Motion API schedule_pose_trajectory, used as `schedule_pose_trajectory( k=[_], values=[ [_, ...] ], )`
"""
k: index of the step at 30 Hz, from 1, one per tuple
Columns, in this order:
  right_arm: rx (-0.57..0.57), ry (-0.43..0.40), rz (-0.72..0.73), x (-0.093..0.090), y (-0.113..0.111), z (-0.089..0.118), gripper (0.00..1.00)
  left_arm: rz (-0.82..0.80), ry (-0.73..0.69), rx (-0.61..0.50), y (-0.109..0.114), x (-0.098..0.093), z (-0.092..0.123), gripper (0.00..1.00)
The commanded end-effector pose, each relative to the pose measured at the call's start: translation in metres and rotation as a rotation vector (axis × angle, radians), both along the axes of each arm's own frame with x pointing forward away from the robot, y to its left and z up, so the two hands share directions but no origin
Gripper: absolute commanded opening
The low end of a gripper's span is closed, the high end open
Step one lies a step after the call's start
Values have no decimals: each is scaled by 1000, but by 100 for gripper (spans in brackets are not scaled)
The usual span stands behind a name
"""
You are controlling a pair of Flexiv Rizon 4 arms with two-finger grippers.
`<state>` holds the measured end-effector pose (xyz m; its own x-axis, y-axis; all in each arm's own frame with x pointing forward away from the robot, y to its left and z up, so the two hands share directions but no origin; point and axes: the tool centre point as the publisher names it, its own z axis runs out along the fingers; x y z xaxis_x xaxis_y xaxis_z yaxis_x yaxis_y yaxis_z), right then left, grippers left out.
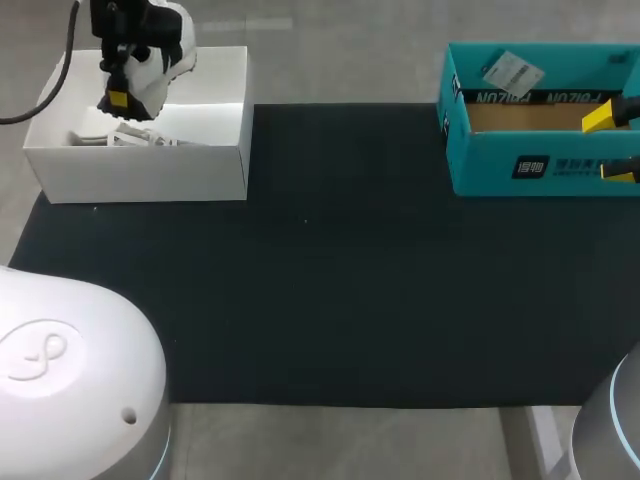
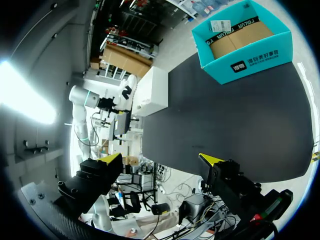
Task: Take the shoe out of the shoebox, open the shoe tongue, remove and reinsert the insole, then place the shoe into the shoebox
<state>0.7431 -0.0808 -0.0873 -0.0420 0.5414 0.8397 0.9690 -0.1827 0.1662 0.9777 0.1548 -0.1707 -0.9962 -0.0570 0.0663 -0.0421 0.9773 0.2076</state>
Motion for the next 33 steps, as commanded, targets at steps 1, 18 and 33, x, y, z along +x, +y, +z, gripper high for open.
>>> schedule_pose_trajectory(
  k=[1,18,33],
  values=[
    [-2,2,0,1,0,0,100,35,21,-7,21,23,2,0],
    [-2,2,0,1,0,0,100,87,7,-22,77,94,-9,0],
    [-2,2,0,1,0,0,100,141,-42,-28,107,148,-27,0]
  ],
)
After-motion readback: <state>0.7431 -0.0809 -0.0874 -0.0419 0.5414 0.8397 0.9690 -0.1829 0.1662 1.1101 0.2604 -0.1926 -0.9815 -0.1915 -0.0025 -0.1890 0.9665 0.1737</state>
